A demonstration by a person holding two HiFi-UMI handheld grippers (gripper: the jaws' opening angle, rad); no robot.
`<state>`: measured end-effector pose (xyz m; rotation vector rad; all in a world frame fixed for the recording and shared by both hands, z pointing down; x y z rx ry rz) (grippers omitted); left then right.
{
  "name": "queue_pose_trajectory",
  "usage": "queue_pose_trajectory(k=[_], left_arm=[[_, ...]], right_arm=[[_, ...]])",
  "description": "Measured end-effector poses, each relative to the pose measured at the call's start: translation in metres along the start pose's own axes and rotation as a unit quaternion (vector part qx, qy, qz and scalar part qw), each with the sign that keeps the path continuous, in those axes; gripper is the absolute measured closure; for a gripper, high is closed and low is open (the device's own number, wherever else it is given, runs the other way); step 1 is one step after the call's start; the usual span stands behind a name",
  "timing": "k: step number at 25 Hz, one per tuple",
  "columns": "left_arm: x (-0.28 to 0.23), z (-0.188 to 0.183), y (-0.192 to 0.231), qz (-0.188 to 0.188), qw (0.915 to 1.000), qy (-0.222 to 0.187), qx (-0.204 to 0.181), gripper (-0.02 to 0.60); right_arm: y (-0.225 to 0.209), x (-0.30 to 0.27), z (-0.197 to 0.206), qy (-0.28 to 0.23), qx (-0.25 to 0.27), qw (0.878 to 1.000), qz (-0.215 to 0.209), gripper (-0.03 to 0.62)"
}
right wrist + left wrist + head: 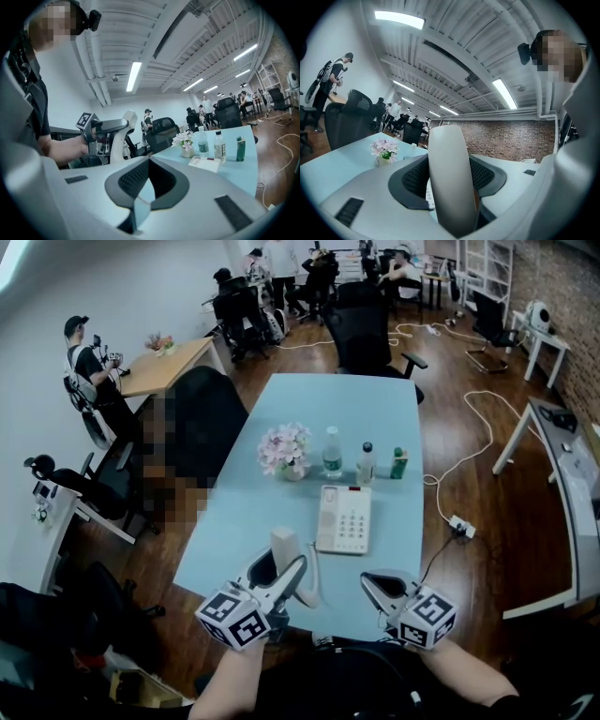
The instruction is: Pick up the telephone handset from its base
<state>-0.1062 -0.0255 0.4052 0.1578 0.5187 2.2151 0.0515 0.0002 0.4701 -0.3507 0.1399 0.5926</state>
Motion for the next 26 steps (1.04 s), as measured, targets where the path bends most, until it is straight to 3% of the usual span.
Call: queue_pose_trajectory(k=[26], left_arm=[[-0.014,0.0,-0.002,0.012,0.9994,0.026,-0.021,0.341]], right_arm=[[0.007,0.003,-0.002,-0.01,0.006,1.0,0.007,0.582]])
Point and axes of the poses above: the fingertips, and each gripper's own axes: x backward along the fingers, y to its left, z out of its underside, the point moved 2 cm from there along x, backward along the fingers, and after that the axes turned 3 degrees about z, right-handed, at the moved point
